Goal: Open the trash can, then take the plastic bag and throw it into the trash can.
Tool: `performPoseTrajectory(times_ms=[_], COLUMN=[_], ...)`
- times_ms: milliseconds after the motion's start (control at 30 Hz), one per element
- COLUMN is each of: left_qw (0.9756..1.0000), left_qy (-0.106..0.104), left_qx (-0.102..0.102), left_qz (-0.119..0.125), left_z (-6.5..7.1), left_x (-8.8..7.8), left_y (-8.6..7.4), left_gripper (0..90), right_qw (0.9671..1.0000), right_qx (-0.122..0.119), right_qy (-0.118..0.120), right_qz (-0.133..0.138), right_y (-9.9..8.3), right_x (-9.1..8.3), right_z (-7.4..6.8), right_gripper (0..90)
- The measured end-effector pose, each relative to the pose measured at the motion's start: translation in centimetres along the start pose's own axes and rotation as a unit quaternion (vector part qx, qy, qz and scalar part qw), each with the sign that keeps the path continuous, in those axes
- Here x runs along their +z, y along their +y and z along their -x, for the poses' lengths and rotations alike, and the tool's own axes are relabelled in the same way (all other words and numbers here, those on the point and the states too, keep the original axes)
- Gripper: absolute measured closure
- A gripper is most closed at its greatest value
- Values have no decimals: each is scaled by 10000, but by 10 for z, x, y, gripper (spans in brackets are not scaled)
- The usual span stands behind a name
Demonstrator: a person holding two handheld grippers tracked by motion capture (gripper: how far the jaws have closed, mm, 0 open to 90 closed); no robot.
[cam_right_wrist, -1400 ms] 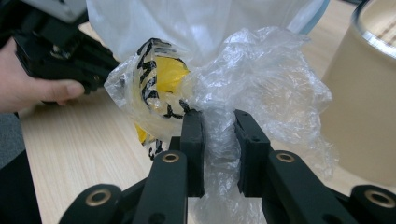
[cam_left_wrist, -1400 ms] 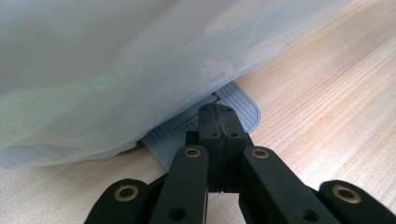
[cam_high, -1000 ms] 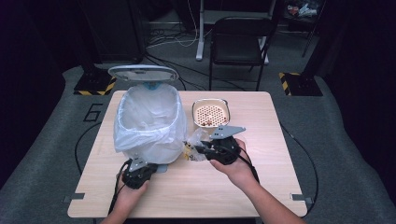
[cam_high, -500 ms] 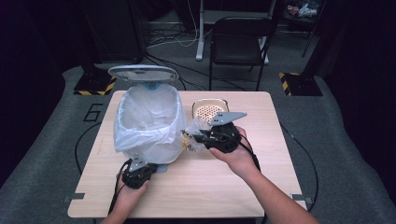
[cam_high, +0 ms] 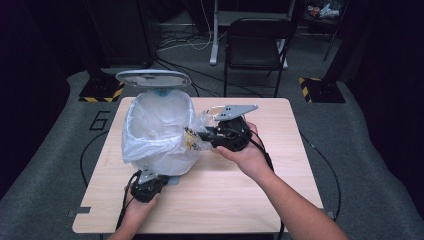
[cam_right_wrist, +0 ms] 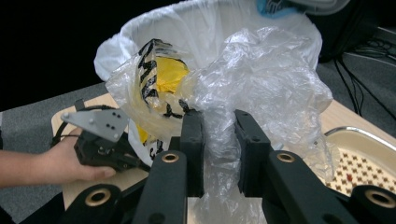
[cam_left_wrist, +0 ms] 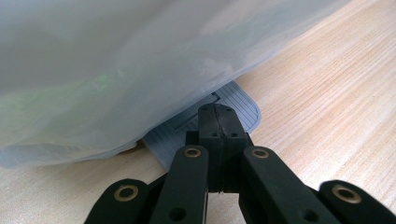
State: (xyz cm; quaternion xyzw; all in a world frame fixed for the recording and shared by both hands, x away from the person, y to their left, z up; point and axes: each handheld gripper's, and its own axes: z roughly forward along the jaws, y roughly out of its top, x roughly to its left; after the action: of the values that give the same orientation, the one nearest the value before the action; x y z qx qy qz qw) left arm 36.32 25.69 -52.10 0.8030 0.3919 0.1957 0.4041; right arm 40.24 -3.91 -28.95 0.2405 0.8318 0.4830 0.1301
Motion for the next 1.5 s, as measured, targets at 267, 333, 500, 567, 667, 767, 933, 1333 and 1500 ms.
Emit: performPoseTrajectory(times_ms=[267,333,500,567,667,767,933,1333,1500], left_qw=[10000,10000,10000,10000,10000,10000,10000,9999,9999], left_qy=[6,0,-2,-2,-3,-8,-42,-115,-120], left_qx=[25,18,11,11,9,-7,2,-98,-121], left_qz=[0,1,1,3,1,4,-7,35,27], left_z=[0,0,0,0,0,0,-2,-2,-2], left_x=[0,0,0,0,0,0,0,0,0], left_y=[0,0,0,0,0,0,0,-2,-1], left_gripper=[900,900,900,900,900,900,900,900,900], right_qw=[9999,9998,9996,9995,9995,9996,9996,9993,9994], right_qx=[-127,-133,-193,-220,-226,-187,-167,-235,-192], right_qy=[-42,-41,-42,-49,-50,-50,-6,215,212], right_qz=[101,126,202,225,207,221,242,170,179], right_y=[22,26,37,41,44,47,49,56,59], right_x=[1,2,3,4,8,12,20,63,81], right_z=[-3,-4,-4,-3,-3,-2,-2,-7,-3], right_gripper=[758,758,758,758,758,758,758,751,732])
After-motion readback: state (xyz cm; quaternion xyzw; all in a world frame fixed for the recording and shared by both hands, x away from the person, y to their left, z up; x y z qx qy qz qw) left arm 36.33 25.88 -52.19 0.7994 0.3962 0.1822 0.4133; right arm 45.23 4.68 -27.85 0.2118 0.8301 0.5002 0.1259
